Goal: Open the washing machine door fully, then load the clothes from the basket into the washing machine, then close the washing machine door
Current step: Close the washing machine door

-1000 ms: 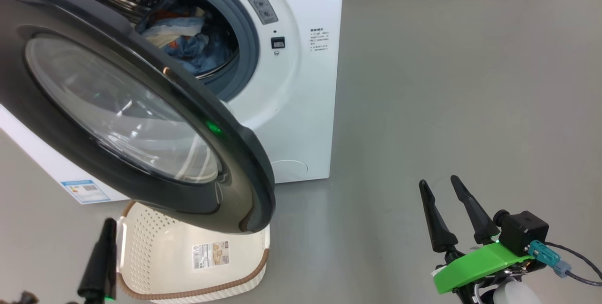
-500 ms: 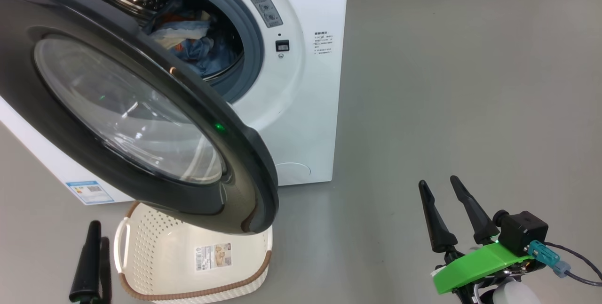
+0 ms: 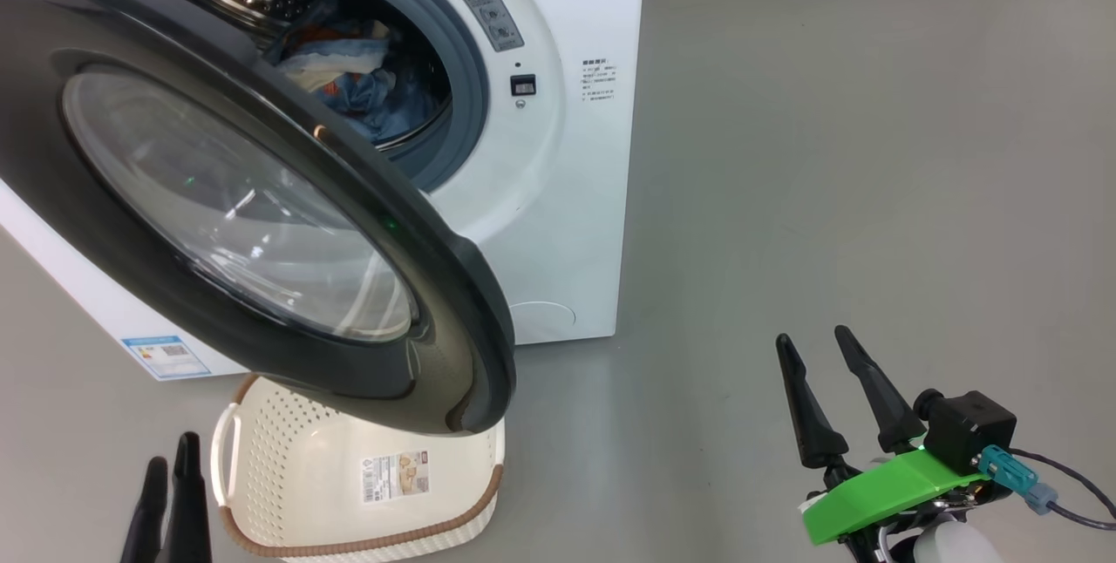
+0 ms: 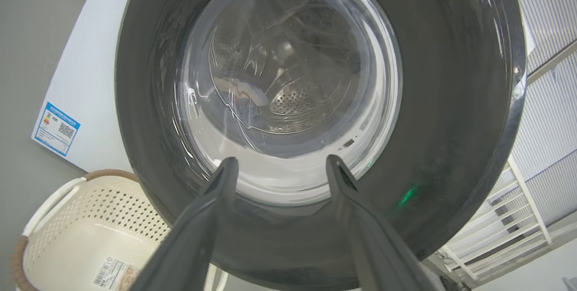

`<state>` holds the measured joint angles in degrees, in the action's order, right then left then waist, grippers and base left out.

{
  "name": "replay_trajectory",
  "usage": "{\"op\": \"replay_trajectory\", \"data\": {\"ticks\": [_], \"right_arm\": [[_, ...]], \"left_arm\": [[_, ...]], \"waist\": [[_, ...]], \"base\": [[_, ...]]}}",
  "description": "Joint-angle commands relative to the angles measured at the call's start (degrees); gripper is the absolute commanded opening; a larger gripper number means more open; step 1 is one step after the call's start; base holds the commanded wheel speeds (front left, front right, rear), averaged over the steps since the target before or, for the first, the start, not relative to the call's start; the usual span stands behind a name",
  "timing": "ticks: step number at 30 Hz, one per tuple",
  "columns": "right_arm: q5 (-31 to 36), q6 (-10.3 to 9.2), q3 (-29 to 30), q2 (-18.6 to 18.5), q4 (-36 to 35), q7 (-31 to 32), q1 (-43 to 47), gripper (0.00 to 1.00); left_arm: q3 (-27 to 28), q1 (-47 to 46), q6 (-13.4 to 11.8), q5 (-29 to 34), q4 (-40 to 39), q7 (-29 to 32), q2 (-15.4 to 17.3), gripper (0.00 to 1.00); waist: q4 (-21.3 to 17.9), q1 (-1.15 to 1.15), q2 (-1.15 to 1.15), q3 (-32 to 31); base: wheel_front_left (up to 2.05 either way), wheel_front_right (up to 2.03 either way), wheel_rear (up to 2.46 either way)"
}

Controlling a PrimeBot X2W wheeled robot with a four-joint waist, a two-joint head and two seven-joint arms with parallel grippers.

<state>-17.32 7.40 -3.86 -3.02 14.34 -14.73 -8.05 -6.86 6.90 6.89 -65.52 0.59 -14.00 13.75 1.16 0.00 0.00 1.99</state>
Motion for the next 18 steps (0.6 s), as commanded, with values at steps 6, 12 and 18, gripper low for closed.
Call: {"op": "replay_trajectory", "data": {"ticks": [6,12,18], "right_arm": [[0.2,0.09,-1.4,0.1,-1.4,-0.3,0.1,1.0],[0.3,0.09,-1.4,0.1,-1.3,-0.3,-0.1,1.0],[0.4,0.09,-1.5,0.1,-1.3,-0.3,-0.1,1.0]], "left_arm": [[7.4,-1.5,0.6,14.2,-0.2,-1.0,-0.5,1.0],[12.2,-0.9,0.6,32.7,1.4,-1.0,-3.6,1.0],[15.4,-0.6,0.6,47.0,1.3,-1.0,-5.9,1.0]], "waist": [[-0.1,0.0,0.0,0.0],[-0.4,0.0,0.0,-0.2],[-0.6,0.0,0.0,-0.2]], "base": [[0.0,0.0,0.0],[0.0,0.0,0.0],[0.0,0.0,0.0]]}}
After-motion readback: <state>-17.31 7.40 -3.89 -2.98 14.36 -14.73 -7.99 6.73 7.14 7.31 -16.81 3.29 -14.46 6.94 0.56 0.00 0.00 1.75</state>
